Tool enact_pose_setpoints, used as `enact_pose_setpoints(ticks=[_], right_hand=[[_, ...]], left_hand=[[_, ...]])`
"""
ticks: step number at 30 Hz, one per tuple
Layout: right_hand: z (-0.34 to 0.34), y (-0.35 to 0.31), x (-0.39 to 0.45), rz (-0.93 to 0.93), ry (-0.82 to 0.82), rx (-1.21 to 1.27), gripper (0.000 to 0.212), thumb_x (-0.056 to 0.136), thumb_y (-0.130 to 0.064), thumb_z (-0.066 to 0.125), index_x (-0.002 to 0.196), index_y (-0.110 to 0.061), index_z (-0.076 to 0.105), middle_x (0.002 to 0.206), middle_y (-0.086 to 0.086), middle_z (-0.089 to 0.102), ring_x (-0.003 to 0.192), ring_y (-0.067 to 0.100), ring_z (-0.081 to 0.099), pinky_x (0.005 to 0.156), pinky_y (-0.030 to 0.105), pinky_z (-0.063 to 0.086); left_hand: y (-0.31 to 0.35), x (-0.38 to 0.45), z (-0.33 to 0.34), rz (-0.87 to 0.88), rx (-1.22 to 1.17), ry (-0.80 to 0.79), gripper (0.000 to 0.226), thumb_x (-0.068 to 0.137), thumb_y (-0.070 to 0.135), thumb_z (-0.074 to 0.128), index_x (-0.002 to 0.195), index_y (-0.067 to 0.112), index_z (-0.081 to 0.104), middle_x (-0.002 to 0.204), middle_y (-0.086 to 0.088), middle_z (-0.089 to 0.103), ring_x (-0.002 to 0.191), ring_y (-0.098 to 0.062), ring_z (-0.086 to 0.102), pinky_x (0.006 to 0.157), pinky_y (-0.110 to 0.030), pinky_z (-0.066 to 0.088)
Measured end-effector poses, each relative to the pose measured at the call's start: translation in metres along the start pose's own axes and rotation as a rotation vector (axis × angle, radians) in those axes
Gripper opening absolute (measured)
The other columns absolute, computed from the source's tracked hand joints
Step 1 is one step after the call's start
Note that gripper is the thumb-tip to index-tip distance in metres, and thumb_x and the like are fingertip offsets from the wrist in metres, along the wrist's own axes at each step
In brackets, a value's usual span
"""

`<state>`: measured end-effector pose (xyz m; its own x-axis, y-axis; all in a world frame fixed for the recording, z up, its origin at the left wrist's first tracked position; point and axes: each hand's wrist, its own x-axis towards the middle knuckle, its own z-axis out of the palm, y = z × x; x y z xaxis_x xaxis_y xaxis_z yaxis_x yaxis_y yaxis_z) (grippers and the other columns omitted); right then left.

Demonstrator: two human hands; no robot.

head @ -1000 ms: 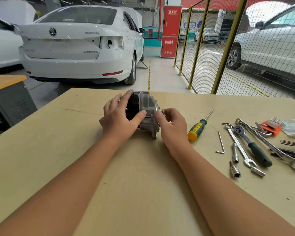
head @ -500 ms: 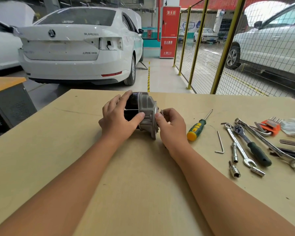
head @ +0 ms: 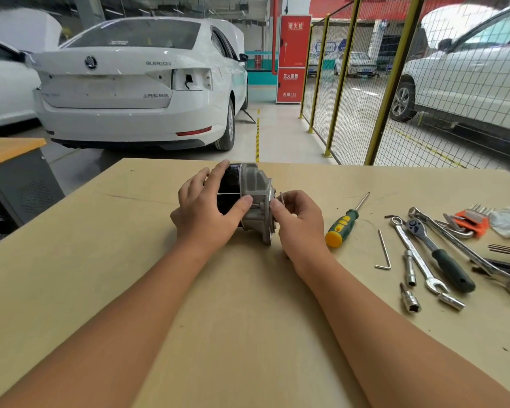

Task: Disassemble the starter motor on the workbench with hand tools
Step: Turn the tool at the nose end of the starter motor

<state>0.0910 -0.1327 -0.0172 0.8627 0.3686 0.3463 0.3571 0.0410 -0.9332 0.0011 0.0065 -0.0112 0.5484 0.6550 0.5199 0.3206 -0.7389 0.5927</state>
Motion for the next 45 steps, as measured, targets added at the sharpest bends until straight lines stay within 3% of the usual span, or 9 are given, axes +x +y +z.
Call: enact_pose_setpoints(ticks=[3,9,15,19,24,29,35,41,45], right_hand=[[-0.001,-0.003,-0.001,0.032,-0.006,0.049,0.007,0.092,-0.019,0.065,0.086,-0.015,0.066,0.086,0.008,0.068,0.086,0.025,0.064,0.083,0.049,0.053],[0.0,-0.001,0.0,-0.026,0.037,-0.155,0.031,0.095,-0.043,0.063,0.075,-0.019,0.063,0.067,-0.008,0.06,0.063,0.004,0.052,0.059,0.022,0.04],[-0.004,-0.002,0.001,-0.009,0.007,-0.156,0.028,0.095,-0.038,0.064,0.075,-0.018,0.063,0.068,-0.008,0.06,0.065,0.007,0.054,0.062,0.027,0.041],[-0.006,-0.004,0.001,0.016,-0.034,-0.044,0.012,0.089,-0.023,0.069,0.084,-0.012,0.066,0.076,0.003,0.065,0.073,0.014,0.057,0.073,0.041,0.051],[-0.005,-0.002,0.003,-0.006,0.022,-0.189,0.029,0.093,-0.044,0.064,0.076,-0.021,0.065,0.07,-0.006,0.065,0.07,0.012,0.061,0.065,0.031,0.047],[-0.008,0.0,0.006,0.008,-0.038,-0.126,0.02,0.091,-0.033,0.068,0.076,-0.02,0.065,0.073,0.0,0.067,0.077,0.024,0.066,0.074,0.042,0.054],[-0.01,0.001,0.007,0.009,-0.04,-0.232,0.035,0.094,-0.047,0.061,0.071,-0.021,0.065,0.067,-0.002,0.066,0.073,0.02,0.068,0.07,0.04,0.055],[-0.013,-0.001,0.007,0.015,-0.078,-0.112,0.014,0.091,-0.03,0.069,0.083,-0.019,0.067,0.076,0.006,0.07,0.077,0.027,0.068,0.077,0.047,0.057],[-0.012,-0.004,0.006,0.01,-0.074,-0.214,0.028,0.094,-0.046,0.063,0.08,-0.021,0.067,0.073,-0.001,0.07,0.075,0.019,0.068,0.075,0.043,0.057]], left_hand=[[-0.001,0.001,0.001,0.006,0.007,0.004,0.08,0.083,0.066,0.07,0.152,0.055,0.032,0.161,0.01,0.035,0.147,-0.022,0.028,0.106,-0.057,0.039],[-0.002,0.001,-0.001,0.009,0.017,-0.009,0.085,0.081,0.066,0.073,0.153,0.054,0.031,0.162,0.01,0.035,0.148,-0.023,0.027,0.107,-0.057,0.04],[-0.004,0.002,0.0,0.011,0.015,-0.013,0.087,0.08,0.066,0.075,0.153,0.055,0.03,0.162,0.01,0.035,0.148,-0.023,0.028,0.106,-0.056,0.039],[-0.004,0.001,-0.001,0.012,0.03,-0.018,0.087,0.078,0.073,0.069,0.153,0.055,0.029,0.162,0.01,0.035,0.148,-0.023,0.028,0.106,-0.057,0.039],[-0.004,0.001,0.001,0.019,0.039,-0.004,0.077,0.086,0.069,0.066,0.153,0.055,0.03,0.162,0.01,0.035,0.147,-0.024,0.029,0.105,-0.058,0.039],[-0.005,0.002,0.0,0.018,0.027,-0.008,0.081,0.084,0.066,0.071,0.153,0.054,0.03,0.162,0.009,0.036,0.148,-0.024,0.029,0.107,-0.057,0.039],[-0.004,0.001,-0.001,0.019,0.029,-0.02,0.083,0.083,0.068,0.07,0.154,0.055,0.029,0.162,0.01,0.035,0.148,-0.023,0.028,0.107,-0.058,0.04],[-0.003,0.0,0.0,0.011,0.062,-0.001,0.077,0.084,0.076,0.058,0.152,0.056,0.028,0.161,0.013,0.036,0.147,-0.023,0.031,0.104,-0.057,0.04],[-0.004,0.0,0.002,0.018,0.091,0.009,0.077,0.086,0.071,0.062,0.153,0.056,0.028,0.161,0.013,0.036,0.147,-0.023,0.032,0.102,-0.057,0.041]])
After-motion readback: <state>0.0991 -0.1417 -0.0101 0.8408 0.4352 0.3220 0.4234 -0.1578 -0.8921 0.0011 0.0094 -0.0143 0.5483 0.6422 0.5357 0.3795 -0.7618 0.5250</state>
